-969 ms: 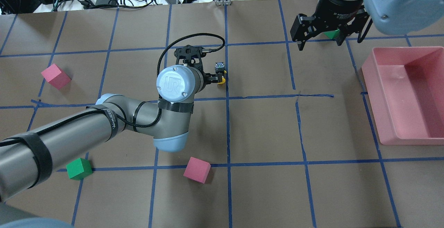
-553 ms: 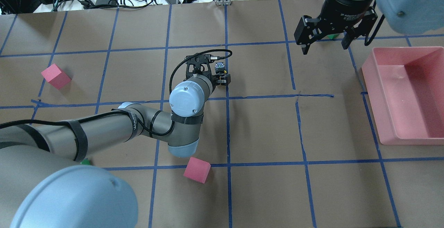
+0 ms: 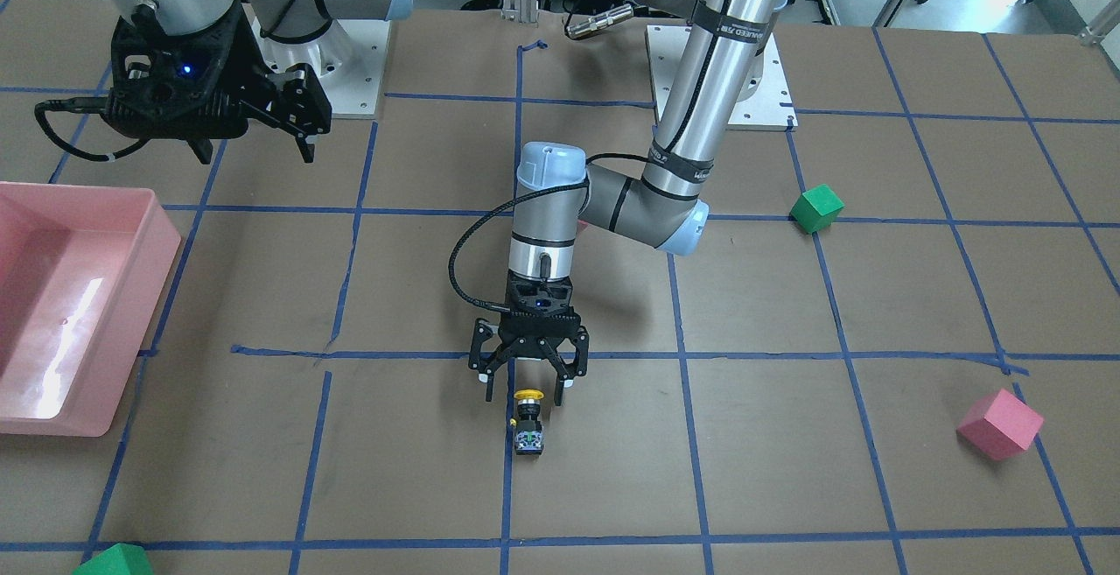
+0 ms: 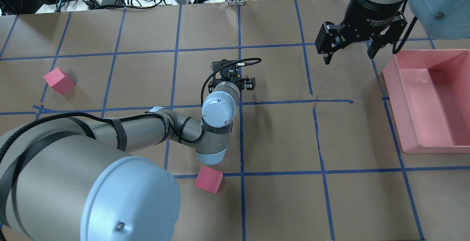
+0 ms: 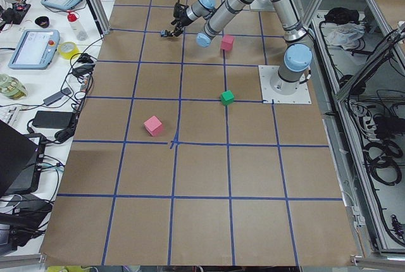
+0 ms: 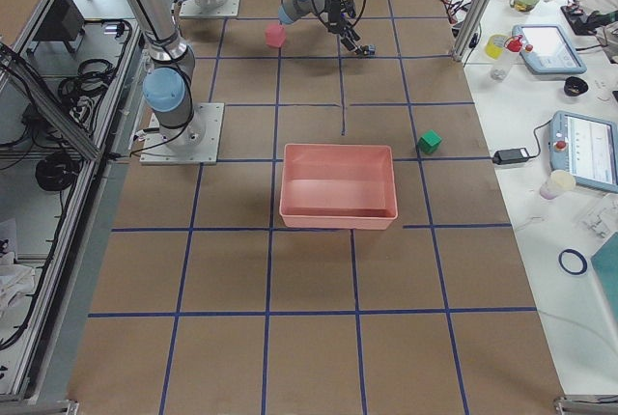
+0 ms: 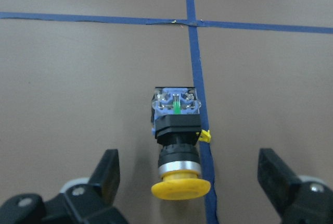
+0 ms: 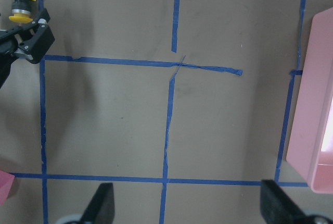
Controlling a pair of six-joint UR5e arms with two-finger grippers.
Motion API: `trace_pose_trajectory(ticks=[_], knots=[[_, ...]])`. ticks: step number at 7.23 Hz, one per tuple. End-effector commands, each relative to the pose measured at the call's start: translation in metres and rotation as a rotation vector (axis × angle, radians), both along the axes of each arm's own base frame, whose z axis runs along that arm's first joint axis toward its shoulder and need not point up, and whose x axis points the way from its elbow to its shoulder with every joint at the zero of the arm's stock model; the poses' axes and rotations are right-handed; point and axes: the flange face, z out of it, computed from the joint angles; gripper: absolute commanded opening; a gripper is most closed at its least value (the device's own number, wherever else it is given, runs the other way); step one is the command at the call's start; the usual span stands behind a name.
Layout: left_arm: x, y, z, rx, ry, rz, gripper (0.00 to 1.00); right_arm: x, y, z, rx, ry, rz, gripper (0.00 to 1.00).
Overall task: Align button upright
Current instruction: 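Lower the left gripper and grasp the button by its yellow cap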
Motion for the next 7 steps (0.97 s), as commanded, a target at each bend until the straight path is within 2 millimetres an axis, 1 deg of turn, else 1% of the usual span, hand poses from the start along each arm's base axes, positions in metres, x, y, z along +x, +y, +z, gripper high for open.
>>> trace_pose_trajectory(ticks=[1, 2, 4, 5, 6, 7], knots=[[-0.003, -0.001, -0.001, -0.01, -0.042, -0.04, 0.94, 0.0, 0.001, 0.001, 0.003, 0.001, 0.0, 1.0], [-0.004, -0.005, 0.002, -0.017, -0.035, -0.042, 0.91, 0.0, 0.001, 0.0, 0.006, 0.001, 0.0, 1.0], [0.0, -0.004, -0.011, 0.005, -0.041, -0.039, 0.9, 0.0, 0.002, -0.004, 0.012, 0.006, 0.001, 1.0], [0.002, -0.001, -0.016, 0.019, -0.047, -0.037, 0.9, 0.0, 0.002, -0.002, 0.011, 0.008, 0.001, 1.0], [0.003, -0.001, -0.018, 0.022, -0.054, -0.037, 0.9, 0.0, 0.002, -0.004, 0.012, 0.006, -0.007, 1.0], [0.003, -0.001, -0.019, 0.022, -0.058, -0.033, 0.74, 0.0, 0.002, -0.004, 0.013, 0.008, -0.007, 1.0]])
